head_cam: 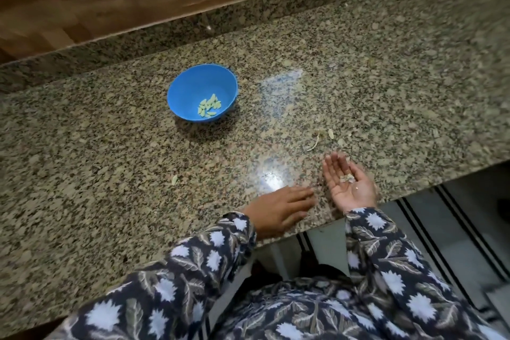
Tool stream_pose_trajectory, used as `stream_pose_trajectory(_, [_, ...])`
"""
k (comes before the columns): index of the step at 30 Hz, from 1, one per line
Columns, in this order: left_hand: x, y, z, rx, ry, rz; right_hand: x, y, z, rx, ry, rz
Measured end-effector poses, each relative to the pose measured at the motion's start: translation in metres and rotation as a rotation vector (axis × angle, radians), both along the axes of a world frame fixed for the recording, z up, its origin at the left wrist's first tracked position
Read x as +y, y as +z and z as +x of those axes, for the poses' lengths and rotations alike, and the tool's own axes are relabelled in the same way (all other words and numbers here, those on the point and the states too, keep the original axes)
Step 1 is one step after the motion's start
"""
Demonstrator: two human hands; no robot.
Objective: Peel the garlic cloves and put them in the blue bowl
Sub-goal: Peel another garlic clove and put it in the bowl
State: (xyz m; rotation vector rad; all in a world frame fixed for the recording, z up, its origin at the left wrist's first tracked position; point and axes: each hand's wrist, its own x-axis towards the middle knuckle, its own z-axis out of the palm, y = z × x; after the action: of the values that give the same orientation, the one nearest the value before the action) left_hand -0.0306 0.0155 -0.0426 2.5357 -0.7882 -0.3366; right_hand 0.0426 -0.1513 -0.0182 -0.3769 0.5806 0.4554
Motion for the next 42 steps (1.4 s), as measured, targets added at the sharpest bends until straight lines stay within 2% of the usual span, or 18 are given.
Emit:
stream_pose_trajectory(3, [0.031,-0.003,-0.028,-0.062,-0.005,-0.032,0.009,-0.003,-0.004,-0.001,0.031,-0.002])
stream_pose_trajectory(8, [0.079,-0.002,-0.066,-0.195,0.034,0.067,0.033,-0.002,-0.016,-0.001,0.131,-0.025])
stream_pose_trajectory(12, [0.083,0.004,-0.076,-0.328,0.169,0.094,0.053,-0.001,-0.024,0.001,0.224,-0.047])
stream_pose_trajectory(14, [0.080,0.005,-0.076,-0.281,0.339,0.101,0.060,-0.001,-0.028,0.008,0.250,-0.053])
stream_pose_trajectory(16, [0.076,0.015,-0.067,-0.172,0.681,0.056,0.065,-0.002,-0.032,0.013,0.270,-0.061])
stream_pose_trajectory(18, [0.069,0.036,-0.052,0.093,1.164,-0.202,0.069,-0.003,-0.036,0.019,0.304,-0.072])
stream_pose_trajectory(19, [0.064,0.044,-0.044,0.213,1.280,-0.383,0.070,-0.003,-0.038,0.024,0.319,-0.083])
stream_pose_trajectory(20, [0.056,0.052,-0.036,0.264,1.260,-0.495,0.071,-0.003,-0.040,0.033,0.329,-0.093])
stream_pose_trajectory(24, [0.009,0.084,-0.006,0.471,0.837,-0.660,0.065,-0.002,-0.040,0.094,0.295,-0.147])
stream_pose_trajectory(26, [-0.006,0.086,0.020,0.470,0.843,-0.719,0.052,0.000,-0.034,0.107,0.207,-0.108])
stream_pose_trajectory(27, [-0.013,0.083,0.036,0.406,0.887,-0.708,0.042,0.001,-0.029,0.108,0.155,-0.083])
stream_pose_trajectory(30, [-0.035,0.067,0.079,0.244,0.982,-0.476,0.007,-0.003,-0.013,0.095,0.013,-0.092])
stream_pose_trajectory(33, [-0.054,0.043,0.099,0.119,0.906,-0.143,-0.021,-0.008,-0.004,0.076,-0.052,-0.098])
stream_pose_trajectory(35, [-0.054,0.034,0.104,0.055,0.887,-0.069,-0.030,-0.008,-0.001,0.082,-0.057,-0.102])
stream_pose_trajectory(37, [-0.049,0.032,0.103,0.099,0.973,-0.164,-0.031,-0.005,0.002,0.091,-0.033,-0.130])
stream_pose_trajectory(39, [-0.044,0.041,0.094,0.114,1.010,-0.361,-0.024,0.000,0.007,0.103,-0.005,-0.143])
stream_pose_trajectory(42, [-0.044,0.057,0.070,0.148,0.789,-0.459,-0.001,0.007,0.009,0.108,0.035,-0.093])
